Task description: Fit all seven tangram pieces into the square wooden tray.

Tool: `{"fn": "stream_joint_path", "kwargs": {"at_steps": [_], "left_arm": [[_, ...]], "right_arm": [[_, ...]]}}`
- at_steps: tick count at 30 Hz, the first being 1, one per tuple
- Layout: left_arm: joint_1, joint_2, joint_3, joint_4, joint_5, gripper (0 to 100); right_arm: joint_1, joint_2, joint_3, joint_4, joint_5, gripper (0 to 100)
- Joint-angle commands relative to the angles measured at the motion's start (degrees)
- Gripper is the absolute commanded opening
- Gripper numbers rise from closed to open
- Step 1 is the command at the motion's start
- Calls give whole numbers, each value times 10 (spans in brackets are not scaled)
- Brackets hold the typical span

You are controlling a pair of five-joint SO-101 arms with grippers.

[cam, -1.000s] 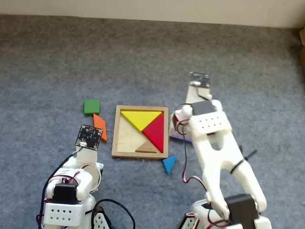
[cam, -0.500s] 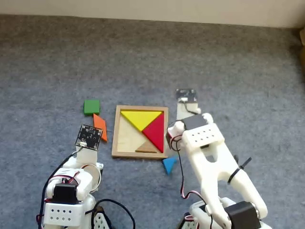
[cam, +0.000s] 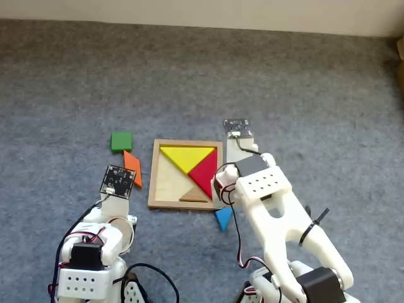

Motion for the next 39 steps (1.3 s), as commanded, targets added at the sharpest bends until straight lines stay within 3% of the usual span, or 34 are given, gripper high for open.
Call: {"fn": "stream_joint_path", "kwargs": {"at_steps": [1, 15, 23, 39], "left_arm": [[-5, -29, 11, 4, -4, 6], [-1, -29, 11, 4, -4, 6], [-3, -29, 11, 4, -4, 6], [-15, -29, -45, 6, -8, 6]], "right_arm": [[-3, -29, -4, 1, -8, 332], [42, -272, 73, 39, -4, 332], [72, -384, 185, -51, -4, 332], [101, -783, 428, -116, -5, 332]]}}
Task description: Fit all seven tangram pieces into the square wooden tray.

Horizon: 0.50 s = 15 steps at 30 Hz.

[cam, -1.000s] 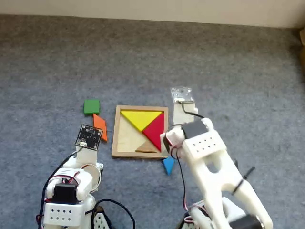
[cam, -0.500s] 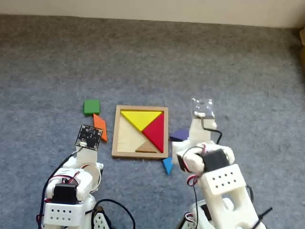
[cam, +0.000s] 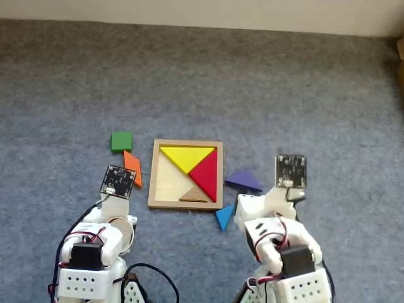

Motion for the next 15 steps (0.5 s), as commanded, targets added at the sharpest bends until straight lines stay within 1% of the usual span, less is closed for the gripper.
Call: {"fn": "stream_joint_path", "kwargs": {"at_steps": [1, 3, 6, 7, 11, 15], "left_arm": [[-25, -28, -61, 4, -7, 7], [-44, -28, -103, 5, -40, 7], [-89, -28, -170, 5, -141, 7], [-99, -28, -189, 5, -162, 6], [-114, -27, -231, 6, -165, 7], [-113, -23, -248, 7, -167, 7]], "right_arm": [[7, -84, 30, -23, -1, 332], [7, -118, 47, -23, -1, 332], [10, -110, 53, -25, -1, 332], [17, -108, 52, -26, -1, 332], [44, -107, 55, -27, -1, 332], [45, -107, 56, -27, -1, 332]]}}
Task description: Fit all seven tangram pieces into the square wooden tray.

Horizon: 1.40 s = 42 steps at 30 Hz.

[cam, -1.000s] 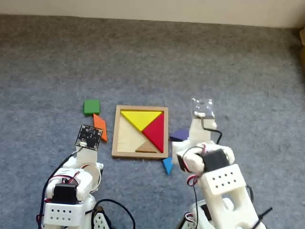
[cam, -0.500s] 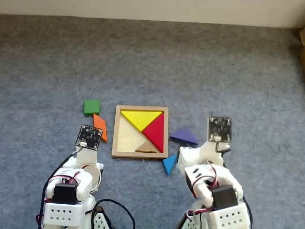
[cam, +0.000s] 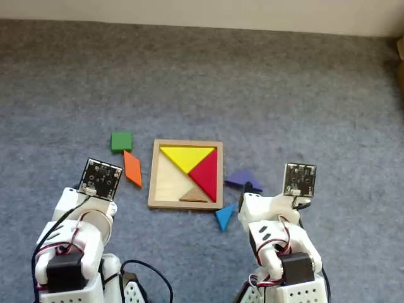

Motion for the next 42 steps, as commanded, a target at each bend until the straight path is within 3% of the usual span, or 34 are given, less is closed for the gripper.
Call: {"fn": "stream_joint_path", "kwargs": {"at_steps": [1, 9, 14, 26, 36, 42], "left_arm": [[-5, -23, -47, 6, -6, 7], [-4, -22, -68, 56, -45, 19], [-8, -22, -69, 70, -36, 162], [-6, -5, -99, 69, -20, 168], [-5, 271, -239, 64, -19, 172], [-7, 425, -286, 12, -18, 172]], "right_arm": [[9, -3, -2, -16, -1, 332], [9, -3, -2, -16, 0, 332], [9, -3, -2, -16, 0, 332], [8, -3, -1, -16, 0, 332], [8, -3, -1, -16, 0, 332], [8, -3, 20, -25, 0, 332]]}}
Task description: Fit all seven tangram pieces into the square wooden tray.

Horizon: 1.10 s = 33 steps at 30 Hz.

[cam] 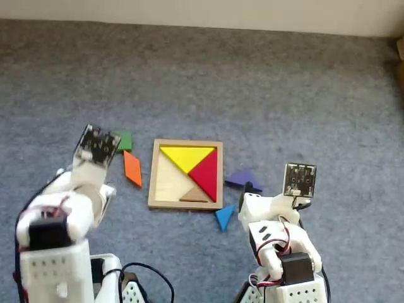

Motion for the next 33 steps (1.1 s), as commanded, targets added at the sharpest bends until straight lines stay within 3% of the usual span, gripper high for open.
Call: {"fn": "stream_joint_path", "kwargs": {"at_steps": [1, 5, 10, 19, 26, 33], "left_arm": [[-7, 119, -60, -39, 11, 173], [-8, 218, -96, -55, 55, 211], [-8, 326, -162, -55, 100, 290], [-18, 488, -261, -57, 102, 288], [-54, 602, -305, -135, 103, 288], [-44, 714, -383, -148, 103, 290]], "right_arm": [[7, -3, 15, -43, 0, 332], [7, -3, 54, -117, 0, 332], [7, -3, 68, -122, 42, 332], [7, -3, 69, -122, 48, 332], [7, -3, 69, -122, 48, 332], [7, -3, 69, -122, 48, 332]]}}
